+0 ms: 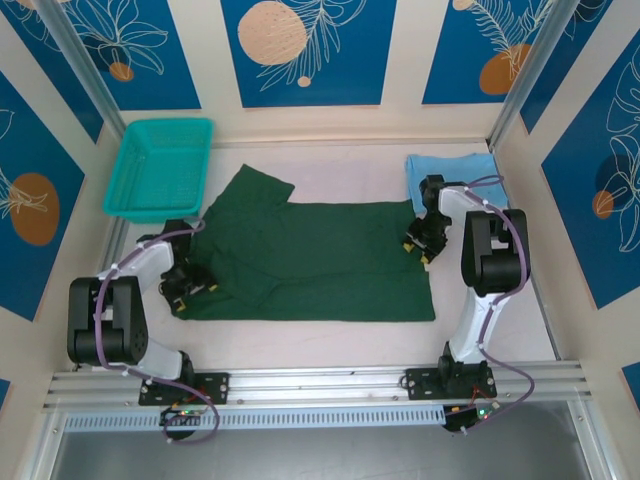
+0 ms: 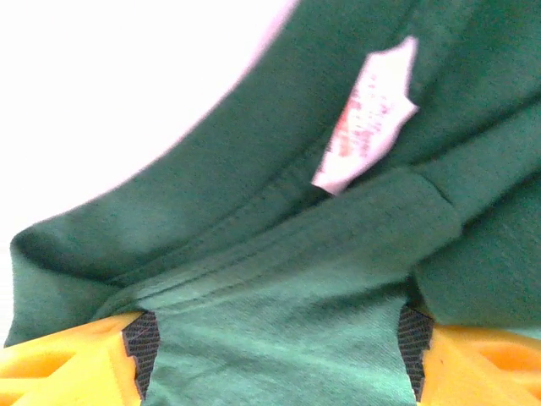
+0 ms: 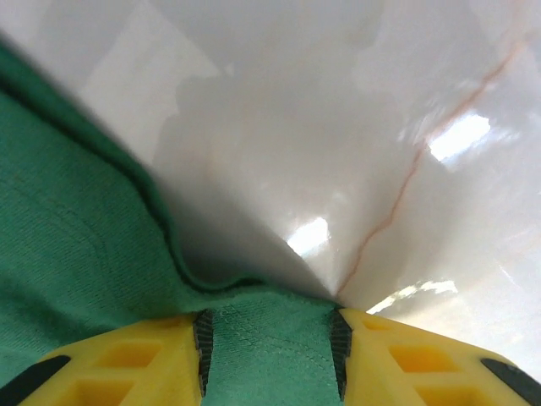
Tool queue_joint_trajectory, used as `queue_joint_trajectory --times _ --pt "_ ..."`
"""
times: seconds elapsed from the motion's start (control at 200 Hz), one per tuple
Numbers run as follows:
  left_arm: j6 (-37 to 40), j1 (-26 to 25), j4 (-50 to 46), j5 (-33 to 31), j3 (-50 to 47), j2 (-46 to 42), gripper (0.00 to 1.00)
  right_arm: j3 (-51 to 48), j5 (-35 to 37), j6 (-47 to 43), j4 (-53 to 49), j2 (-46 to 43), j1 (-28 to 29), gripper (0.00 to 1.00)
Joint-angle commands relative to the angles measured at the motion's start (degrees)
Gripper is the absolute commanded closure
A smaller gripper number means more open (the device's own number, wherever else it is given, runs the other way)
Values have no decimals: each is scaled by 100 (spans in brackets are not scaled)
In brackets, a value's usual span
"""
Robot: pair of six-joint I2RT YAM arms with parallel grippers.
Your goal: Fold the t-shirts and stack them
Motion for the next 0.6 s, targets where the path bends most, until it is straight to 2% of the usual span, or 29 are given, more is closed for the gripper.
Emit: queue_joint_trajectory --times 0.0,0.125,0.25,0.435,0.595 --pt "61 137 -10 -250 -115 -112 23 113 315 67 0 174 -187 56" --pt "87 143 -12 92 0 -154 22 250 342 10 -107 10 -225 52" --pt "87 121 -220 453 409 -324 18 138 179 -58 4 -609 -194 48" --pt "48 18 -699 771 1257 -626 14 -293 -65 -303 236 -1587 3 47" --pt "-195 -127 -809 1137 1437 -768 14 -1057 -781 -298 754 -2428 399 47"
